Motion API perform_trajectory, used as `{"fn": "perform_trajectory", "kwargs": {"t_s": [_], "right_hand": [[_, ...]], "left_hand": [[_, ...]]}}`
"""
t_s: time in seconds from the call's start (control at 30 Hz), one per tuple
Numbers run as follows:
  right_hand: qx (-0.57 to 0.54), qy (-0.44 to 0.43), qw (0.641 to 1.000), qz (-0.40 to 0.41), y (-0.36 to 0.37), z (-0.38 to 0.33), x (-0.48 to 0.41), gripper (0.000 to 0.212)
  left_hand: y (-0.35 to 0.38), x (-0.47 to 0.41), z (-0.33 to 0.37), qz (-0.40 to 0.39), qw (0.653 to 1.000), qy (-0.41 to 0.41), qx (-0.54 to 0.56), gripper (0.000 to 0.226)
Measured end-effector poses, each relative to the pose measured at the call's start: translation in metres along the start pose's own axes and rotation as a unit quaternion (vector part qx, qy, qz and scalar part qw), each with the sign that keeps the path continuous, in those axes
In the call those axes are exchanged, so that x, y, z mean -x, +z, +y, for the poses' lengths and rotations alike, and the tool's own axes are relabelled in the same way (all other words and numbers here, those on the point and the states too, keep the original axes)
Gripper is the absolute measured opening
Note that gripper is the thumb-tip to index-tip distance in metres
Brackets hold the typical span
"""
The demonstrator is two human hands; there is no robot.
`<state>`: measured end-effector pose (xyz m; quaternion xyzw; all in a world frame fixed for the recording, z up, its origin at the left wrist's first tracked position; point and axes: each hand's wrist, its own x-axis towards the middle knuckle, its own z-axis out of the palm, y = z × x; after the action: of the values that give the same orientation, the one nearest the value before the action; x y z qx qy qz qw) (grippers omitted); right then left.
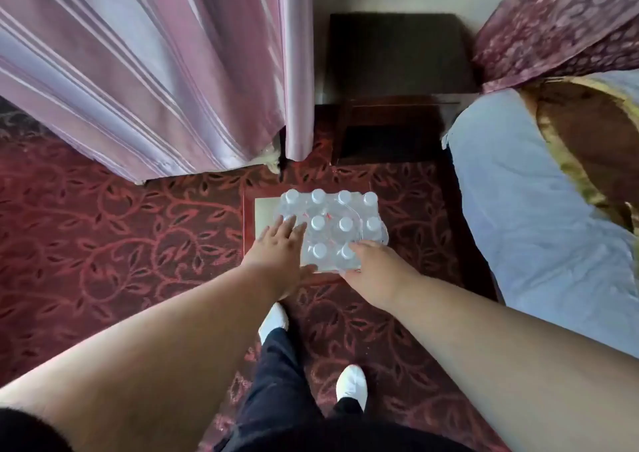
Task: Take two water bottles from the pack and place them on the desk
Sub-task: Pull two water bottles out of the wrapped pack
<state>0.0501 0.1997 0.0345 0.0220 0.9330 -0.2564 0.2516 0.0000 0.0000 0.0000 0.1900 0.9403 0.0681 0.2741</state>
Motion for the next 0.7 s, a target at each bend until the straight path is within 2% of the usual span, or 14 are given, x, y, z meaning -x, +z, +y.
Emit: {"fn": "perform_trajectory", "kwargs": {"t_s": [0.1,0.23,0.37,0.53,0.7], "right_hand": [[-0.020,0.056,0.998,-0.011,0.008,-0.006,-0.042,0.045],[-0.013,0.127,0.991,-0.041,0.018,-0.012,-0.087,0.049],[-0.014,0.162,0.986,-0.046,0.032,-0.017,-0.132,0.047],[0.046,0.206,0.975,-0.063,0.054,-0.024,-0.159,0.054],[0.101,0.202,0.972,-0.060,0.057,-0.028,-0.179,0.032]], "left_hand": [[0.003,-0.050,-0.022,0.000,1.000,0.014,-0.023,0.092],[0.020,-0.093,-0.036,-0.021,0.993,0.085,-0.084,0.100],[0.043,-0.114,-0.047,-0.047,0.989,0.115,-0.084,0.108],[0.055,-0.123,-0.054,-0.037,0.989,0.131,-0.064,0.111],[0.054,-0.126,-0.055,-0.047,0.989,0.140,-0.030,0.114]]}}
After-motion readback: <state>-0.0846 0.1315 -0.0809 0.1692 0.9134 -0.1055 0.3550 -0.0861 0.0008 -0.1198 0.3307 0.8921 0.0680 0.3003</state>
